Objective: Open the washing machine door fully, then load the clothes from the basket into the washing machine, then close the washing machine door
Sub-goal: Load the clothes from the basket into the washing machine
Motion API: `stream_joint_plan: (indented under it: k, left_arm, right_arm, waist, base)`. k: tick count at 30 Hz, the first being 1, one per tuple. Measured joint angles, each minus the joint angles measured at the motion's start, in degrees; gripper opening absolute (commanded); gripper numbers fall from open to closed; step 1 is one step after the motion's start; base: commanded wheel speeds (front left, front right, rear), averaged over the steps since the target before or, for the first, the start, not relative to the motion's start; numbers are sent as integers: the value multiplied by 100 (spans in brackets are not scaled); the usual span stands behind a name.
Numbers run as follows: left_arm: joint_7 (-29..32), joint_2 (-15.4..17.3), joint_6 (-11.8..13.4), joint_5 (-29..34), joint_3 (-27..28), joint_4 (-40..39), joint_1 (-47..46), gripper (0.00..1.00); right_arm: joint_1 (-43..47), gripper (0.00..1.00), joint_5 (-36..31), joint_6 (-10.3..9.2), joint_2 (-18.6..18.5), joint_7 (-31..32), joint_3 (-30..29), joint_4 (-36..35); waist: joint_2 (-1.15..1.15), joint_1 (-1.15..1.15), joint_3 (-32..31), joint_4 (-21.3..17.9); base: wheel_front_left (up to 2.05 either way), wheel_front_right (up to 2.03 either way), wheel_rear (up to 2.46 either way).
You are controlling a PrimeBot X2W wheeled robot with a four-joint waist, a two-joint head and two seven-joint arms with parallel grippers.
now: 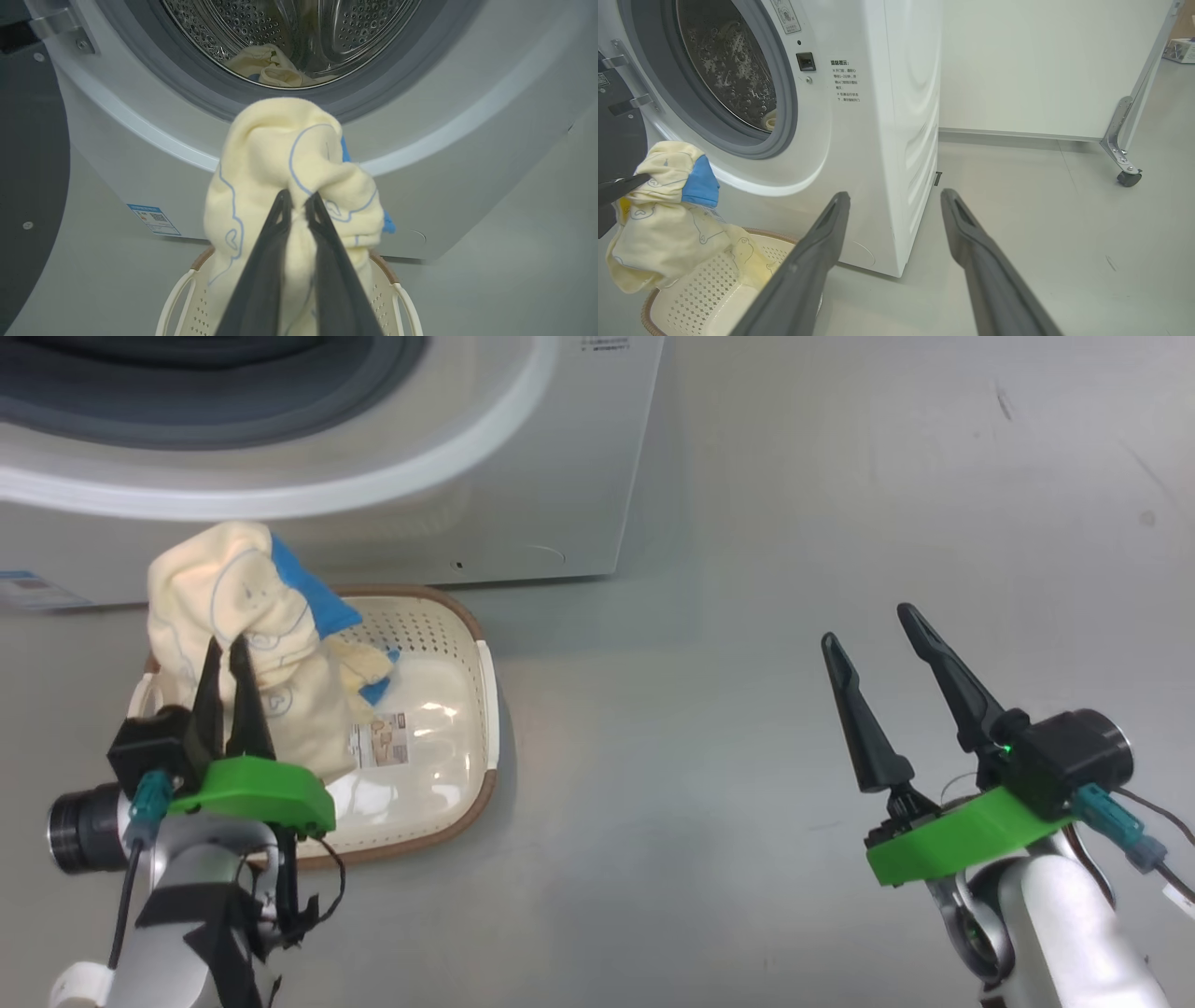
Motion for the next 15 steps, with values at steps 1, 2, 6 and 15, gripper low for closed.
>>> stream_joint_plan:
  k: [1,2,6,15]
  left_arm:
    - [0,-4,0,7,-11,-47,70,0]
    - [0,-10,-1,7,-23,-82,137,0]
    - [2,-5,1,24,-93,-266,416,0]
    - [115,16,157,87,-236,-673,1009,0]
  right_arm:
    - [55,100,-11,0,1,12,-21,-7]
    - [102,100,-23,0,1,43,-33,-10]
    - [258,100,-26,1,5,64,-57,-33]
    - [558,100,-42,0,21,179,-136,-87]
  waist:
    - [0,0,-73,17]
    - [0,0,-141,34]
    - [0,0,-399,98]
    - [0,0,-890,165]
  base:
    - [0,0,0]
    - [0,0,0]
    - [0,0,0]
    - [0,0,0]
